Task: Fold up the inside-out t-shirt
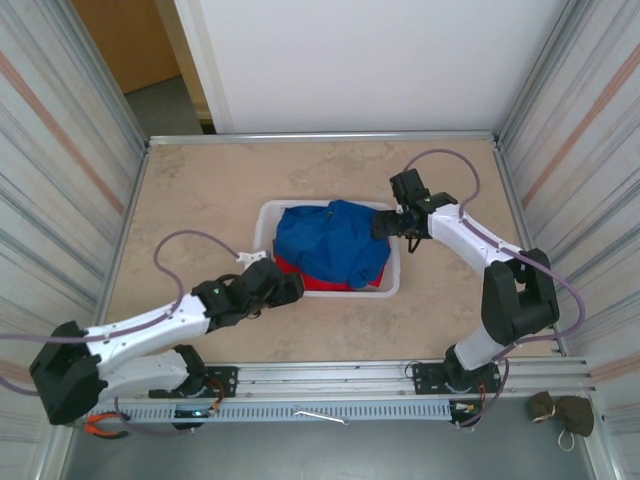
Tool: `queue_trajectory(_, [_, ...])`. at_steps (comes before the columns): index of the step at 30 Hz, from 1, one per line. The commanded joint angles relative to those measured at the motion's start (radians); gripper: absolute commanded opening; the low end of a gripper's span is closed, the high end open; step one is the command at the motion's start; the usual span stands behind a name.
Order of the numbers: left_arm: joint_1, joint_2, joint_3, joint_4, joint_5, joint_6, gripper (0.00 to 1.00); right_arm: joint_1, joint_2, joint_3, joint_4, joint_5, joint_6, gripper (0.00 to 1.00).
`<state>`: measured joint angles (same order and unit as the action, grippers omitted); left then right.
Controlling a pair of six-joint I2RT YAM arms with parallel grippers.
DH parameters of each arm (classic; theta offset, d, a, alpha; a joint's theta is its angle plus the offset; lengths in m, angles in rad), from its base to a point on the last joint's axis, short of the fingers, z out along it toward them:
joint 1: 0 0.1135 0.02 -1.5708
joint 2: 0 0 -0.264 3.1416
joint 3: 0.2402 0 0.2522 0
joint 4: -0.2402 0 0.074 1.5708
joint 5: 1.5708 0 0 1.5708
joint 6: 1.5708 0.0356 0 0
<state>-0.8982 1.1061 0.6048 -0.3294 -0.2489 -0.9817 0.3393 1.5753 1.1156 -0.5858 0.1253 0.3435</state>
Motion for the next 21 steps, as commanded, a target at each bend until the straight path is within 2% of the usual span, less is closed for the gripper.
queue_trajectory(1, [0.071, 0.091, 0.078, 0.146, 0.027, 0.103, 0.99, -0.1, -0.028, -0.065, 0.005, 0.044, 0.092, 0.96])
queue_trajectory(5, [0.148, 0.279, 0.212, 0.262, 0.132, 0.204, 0.99, -0.237, -0.14, -0.156, 0.036, 0.004, 0.135, 0.96])
queue_trajectory(9, [0.177, 0.487, 0.451, 0.279, 0.211, 0.316, 0.99, -0.331, -0.256, -0.18, 0.013, -0.041, 0.148, 0.97])
queue_trajectory(12, [0.193, 0.574, 0.607, 0.253, 0.262, 0.371, 0.99, -0.345, -0.375, -0.174, -0.015, -0.065, 0.137, 0.97])
queue_trajectory(14, [0.204, 0.575, 0.651, 0.243, 0.28, 0.387, 0.99, -0.345, -0.464, -0.16, -0.034, -0.109, 0.125, 0.97])
queue_trajectory(16, [0.215, 0.535, 0.65, 0.231, 0.281, 0.397, 0.99, -0.336, -0.542, -0.137, -0.055, -0.201, 0.117, 0.96])
queue_trajectory(18, [0.229, 0.46, 0.613, 0.216, 0.266, 0.397, 0.99, -0.275, -0.61, -0.114, -0.088, -0.28, 0.117, 0.93])
queue_trajectory(19, [0.238, 0.418, 0.582, 0.217, 0.259, 0.396, 0.99, -0.223, -0.632, -0.107, -0.102, -0.289, 0.122, 0.93])
queue_trajectory(21, [0.264, 0.315, 0.505, 0.204, 0.241, 0.371, 0.99, -0.055, -0.657, -0.109, -0.117, -0.259, 0.141, 0.92])
